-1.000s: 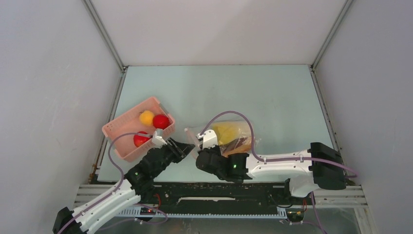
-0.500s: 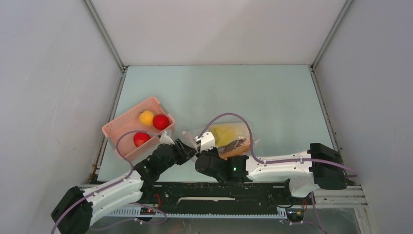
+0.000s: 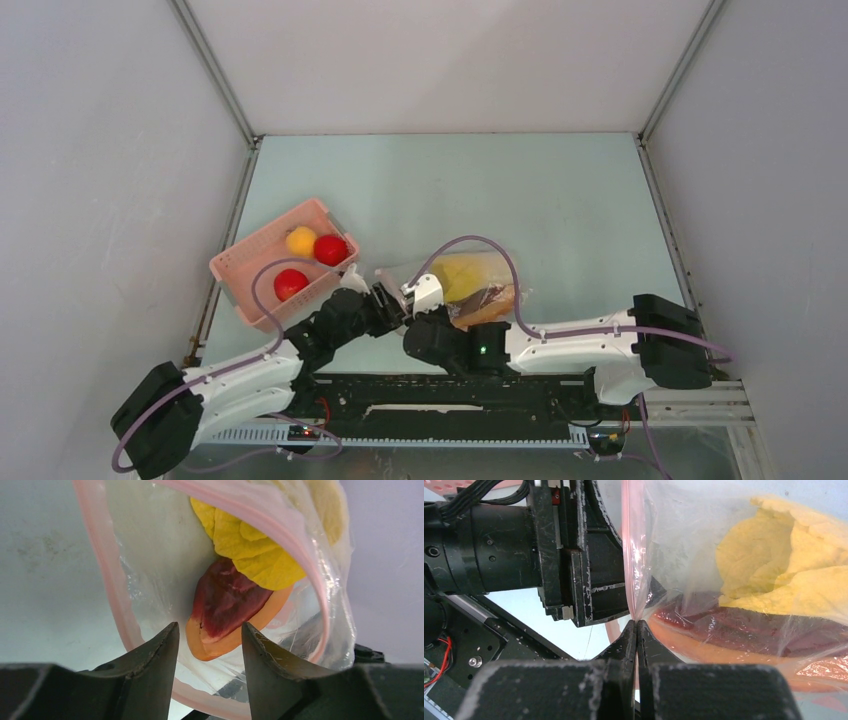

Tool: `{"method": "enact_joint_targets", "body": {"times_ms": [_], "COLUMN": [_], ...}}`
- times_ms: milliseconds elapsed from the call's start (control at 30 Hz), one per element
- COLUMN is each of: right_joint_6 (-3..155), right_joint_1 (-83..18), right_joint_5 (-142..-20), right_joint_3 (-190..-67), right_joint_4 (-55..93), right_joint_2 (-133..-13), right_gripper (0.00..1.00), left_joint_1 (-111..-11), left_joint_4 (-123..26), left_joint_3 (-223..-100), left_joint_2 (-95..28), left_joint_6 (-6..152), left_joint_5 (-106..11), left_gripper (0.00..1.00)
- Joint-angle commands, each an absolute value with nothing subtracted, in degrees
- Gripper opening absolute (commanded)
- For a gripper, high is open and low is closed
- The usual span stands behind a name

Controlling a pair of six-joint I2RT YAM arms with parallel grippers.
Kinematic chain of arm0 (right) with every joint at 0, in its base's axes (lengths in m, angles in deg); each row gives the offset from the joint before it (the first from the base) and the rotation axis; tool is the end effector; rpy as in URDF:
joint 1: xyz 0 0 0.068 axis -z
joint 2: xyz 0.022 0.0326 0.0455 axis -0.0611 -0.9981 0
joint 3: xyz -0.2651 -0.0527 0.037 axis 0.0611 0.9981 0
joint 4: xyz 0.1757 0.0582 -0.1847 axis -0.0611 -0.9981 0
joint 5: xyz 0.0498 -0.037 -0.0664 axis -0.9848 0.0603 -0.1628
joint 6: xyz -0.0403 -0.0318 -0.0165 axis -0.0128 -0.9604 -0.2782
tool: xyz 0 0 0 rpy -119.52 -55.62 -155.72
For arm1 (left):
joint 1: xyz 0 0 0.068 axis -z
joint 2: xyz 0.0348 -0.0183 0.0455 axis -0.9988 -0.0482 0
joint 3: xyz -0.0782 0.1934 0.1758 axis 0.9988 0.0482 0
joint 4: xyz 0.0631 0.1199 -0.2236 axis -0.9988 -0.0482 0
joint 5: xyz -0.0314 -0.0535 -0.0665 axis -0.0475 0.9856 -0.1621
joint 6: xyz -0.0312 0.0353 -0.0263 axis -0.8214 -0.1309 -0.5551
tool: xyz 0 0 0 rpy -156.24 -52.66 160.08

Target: Open the zip-top bag and remove the fake food

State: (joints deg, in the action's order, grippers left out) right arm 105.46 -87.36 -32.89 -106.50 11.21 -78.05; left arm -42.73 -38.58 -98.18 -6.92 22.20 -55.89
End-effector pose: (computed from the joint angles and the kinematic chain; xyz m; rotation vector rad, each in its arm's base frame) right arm 0.0571 0.3130 0.2301 -0.5163 2.0579 0.4413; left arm 0.1202 -0.1181 0.1484 -0.3449 2.2385 -1.0889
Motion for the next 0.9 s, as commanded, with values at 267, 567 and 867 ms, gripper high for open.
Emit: {"method": "enact_joint_targets", "body": {"times_ms": [267,567,867], "right_joint_6": [110.4,109.9,108.6], "right_joint_1": [-87.4,-85.6,-74.2], "right_joint_5": [-34.1,-36.4,-36.9], "right_joint_3": [-101.0,-100.2,-96.8], "right_joint_4": [14.9,10.7,-0.5], "right_joint_2": [-75.3,-68.7,-55.6], "right_gripper": [0.0,0.42,0.6], "left_joint_1": [-42.4,-41.6,-40.7], "left_joint_4": [-29.7,-25.8,-27.0], "left_joint_3": [-102.6,-102.8,-103.4], "left_joint_2": [-20.2,-26.2,-26.4], "left_joint_6": [25.8,25.4,25.6], "left_joint_5": [-48.5,-46.5,-46.6], "left_gripper": [0.54,0.54,0.53]}}
